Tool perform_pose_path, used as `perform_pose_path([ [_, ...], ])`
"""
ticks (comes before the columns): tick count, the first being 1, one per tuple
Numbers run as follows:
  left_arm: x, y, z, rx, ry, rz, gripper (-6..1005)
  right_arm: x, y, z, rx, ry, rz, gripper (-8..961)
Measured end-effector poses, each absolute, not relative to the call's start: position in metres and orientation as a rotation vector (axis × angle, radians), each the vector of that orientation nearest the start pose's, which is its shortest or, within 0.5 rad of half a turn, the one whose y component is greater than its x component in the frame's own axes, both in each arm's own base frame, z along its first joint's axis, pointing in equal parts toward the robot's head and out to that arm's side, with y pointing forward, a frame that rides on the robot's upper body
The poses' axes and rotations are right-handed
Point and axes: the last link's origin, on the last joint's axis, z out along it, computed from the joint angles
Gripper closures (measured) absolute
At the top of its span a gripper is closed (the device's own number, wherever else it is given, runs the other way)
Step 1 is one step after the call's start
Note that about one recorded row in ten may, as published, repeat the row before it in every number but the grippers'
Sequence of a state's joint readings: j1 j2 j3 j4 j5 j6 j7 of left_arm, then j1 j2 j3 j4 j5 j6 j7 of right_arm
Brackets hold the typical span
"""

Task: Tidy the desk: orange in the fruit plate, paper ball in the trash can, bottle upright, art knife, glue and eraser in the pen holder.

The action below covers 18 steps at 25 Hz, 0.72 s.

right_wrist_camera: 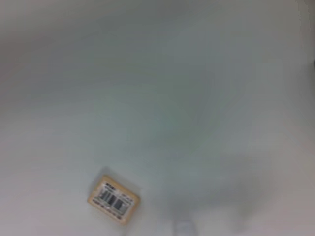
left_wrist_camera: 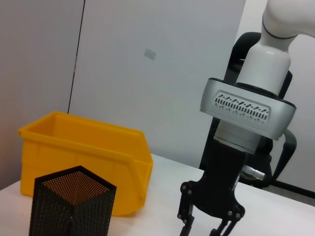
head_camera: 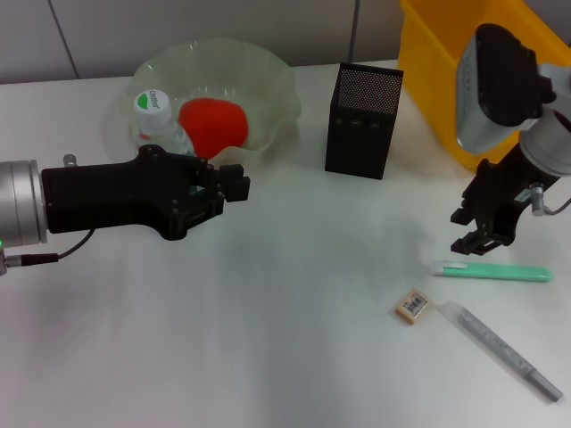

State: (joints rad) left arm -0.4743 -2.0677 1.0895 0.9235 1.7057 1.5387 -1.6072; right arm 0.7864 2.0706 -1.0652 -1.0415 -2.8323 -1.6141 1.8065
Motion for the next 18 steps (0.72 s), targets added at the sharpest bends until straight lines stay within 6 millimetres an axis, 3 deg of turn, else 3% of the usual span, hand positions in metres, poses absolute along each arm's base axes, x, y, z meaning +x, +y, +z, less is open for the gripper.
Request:
perform_pose_path([
  [18, -0.199, 0.334, 0.003, -2.844, -0.488, -0.777, 860, 0.218, 0.373, 0.010, -2.923, 0.329, -0.832, 548],
])
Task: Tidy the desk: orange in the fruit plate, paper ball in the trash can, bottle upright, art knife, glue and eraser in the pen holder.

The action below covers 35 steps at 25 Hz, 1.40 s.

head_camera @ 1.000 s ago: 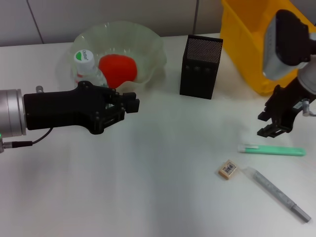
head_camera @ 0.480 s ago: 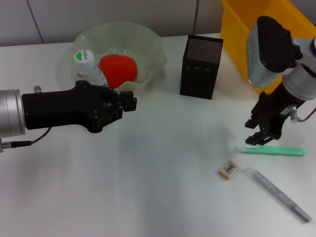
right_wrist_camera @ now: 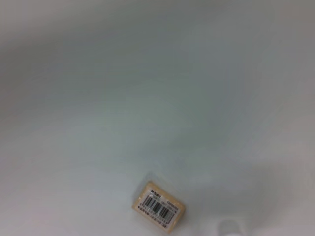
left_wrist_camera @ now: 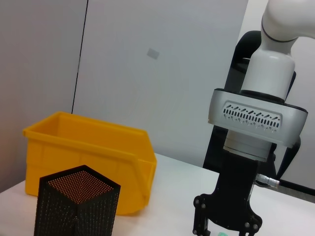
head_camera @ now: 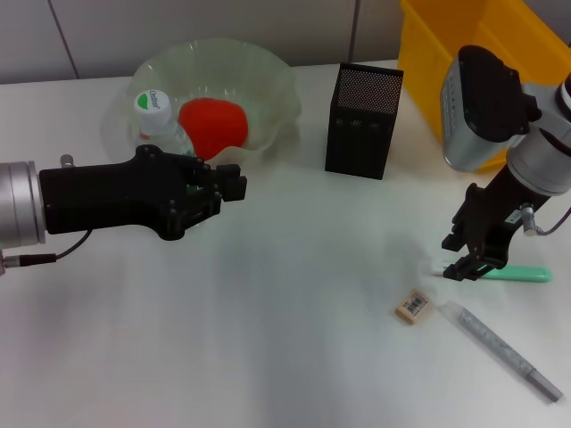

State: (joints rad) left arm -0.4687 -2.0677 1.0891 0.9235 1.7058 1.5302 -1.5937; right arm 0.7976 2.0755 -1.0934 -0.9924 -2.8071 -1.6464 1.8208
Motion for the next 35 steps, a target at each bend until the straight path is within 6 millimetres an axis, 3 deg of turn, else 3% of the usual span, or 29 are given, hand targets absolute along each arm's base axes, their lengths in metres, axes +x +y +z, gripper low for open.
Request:
perform_pose_path([
  [35, -0.204, 0.329, 0.002, -2.849, -0.522, -0.782, 861, 0.234, 0.371, 0.004, -2.909, 0.382, -0.851, 563],
])
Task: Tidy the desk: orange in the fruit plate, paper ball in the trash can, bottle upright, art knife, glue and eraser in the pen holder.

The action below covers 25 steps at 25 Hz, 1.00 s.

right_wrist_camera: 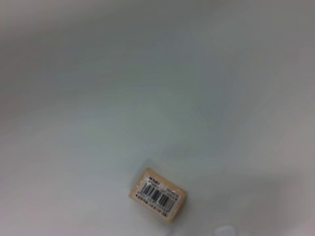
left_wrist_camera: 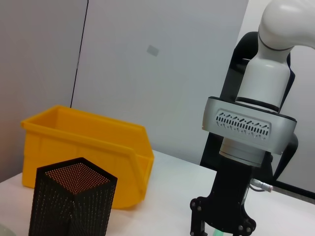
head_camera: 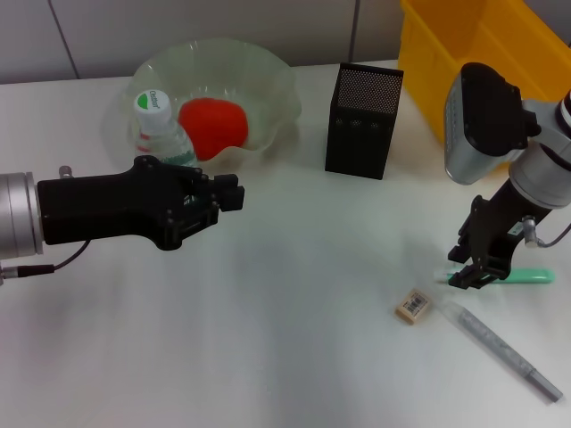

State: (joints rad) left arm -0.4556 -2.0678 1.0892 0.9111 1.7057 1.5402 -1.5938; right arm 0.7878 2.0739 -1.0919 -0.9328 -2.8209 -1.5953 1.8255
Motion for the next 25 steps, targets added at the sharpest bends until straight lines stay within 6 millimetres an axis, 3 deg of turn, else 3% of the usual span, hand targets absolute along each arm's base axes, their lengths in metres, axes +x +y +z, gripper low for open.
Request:
perform_pose_path([
  [25, -0.2053, 0.3287, 0.0016, -2.847, -0.526, -0.783, 861, 0.2382, 0.3681, 0.0006, -2.911, 0.411, -0.867, 638],
])
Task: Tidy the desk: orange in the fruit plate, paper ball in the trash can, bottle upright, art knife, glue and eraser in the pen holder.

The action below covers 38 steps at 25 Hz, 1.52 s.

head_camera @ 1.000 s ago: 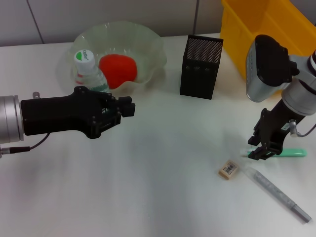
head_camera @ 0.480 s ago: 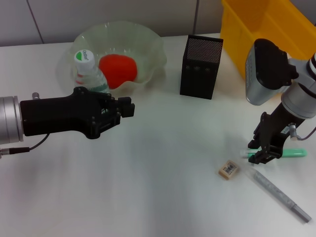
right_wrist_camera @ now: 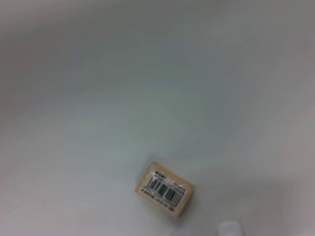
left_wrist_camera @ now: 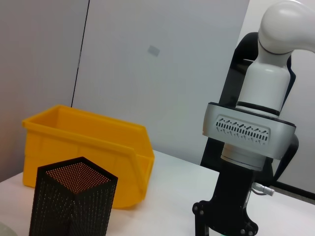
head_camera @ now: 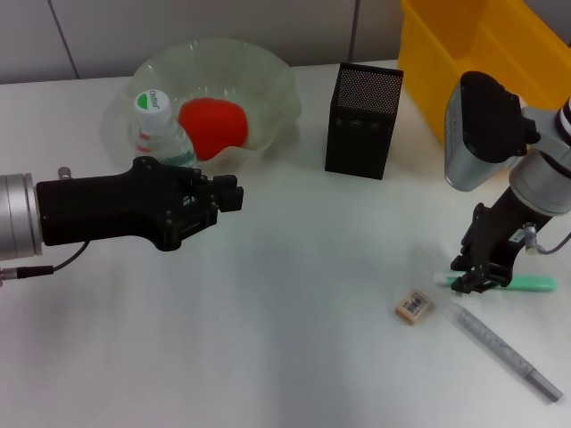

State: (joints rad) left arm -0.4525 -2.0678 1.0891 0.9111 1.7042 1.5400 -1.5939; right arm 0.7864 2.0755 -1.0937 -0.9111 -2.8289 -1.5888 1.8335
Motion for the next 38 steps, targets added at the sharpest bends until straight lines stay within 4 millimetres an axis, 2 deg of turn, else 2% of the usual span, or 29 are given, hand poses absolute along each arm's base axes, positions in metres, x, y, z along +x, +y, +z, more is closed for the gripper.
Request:
perform_pose_path([
  [16, -0.208, 0.327, 0.002, -2.845, -0.537, -0.783, 860, 0.241, 0.370, 0.003, -2.867, 0.456, -0.872, 789],
  [23, -0.208, 0.326, 0.002, -2.837, -0.544, -0.800, 861, 0.234, 0.366, 0.009, -2.830, 0.475, -0.838, 788],
  [26, -0.209, 0.326, 0.003, -2.835, -0.545, -0.800, 861, 0.221, 0.361, 0.013, -2.834, 0.463, -0.728, 789],
  [38, -0.208, 0.326, 0.003, -2.838, -0.541, -0.801, 860, 0.173, 0.353, 0.054, -2.717, 0.318, -0.248, 787],
])
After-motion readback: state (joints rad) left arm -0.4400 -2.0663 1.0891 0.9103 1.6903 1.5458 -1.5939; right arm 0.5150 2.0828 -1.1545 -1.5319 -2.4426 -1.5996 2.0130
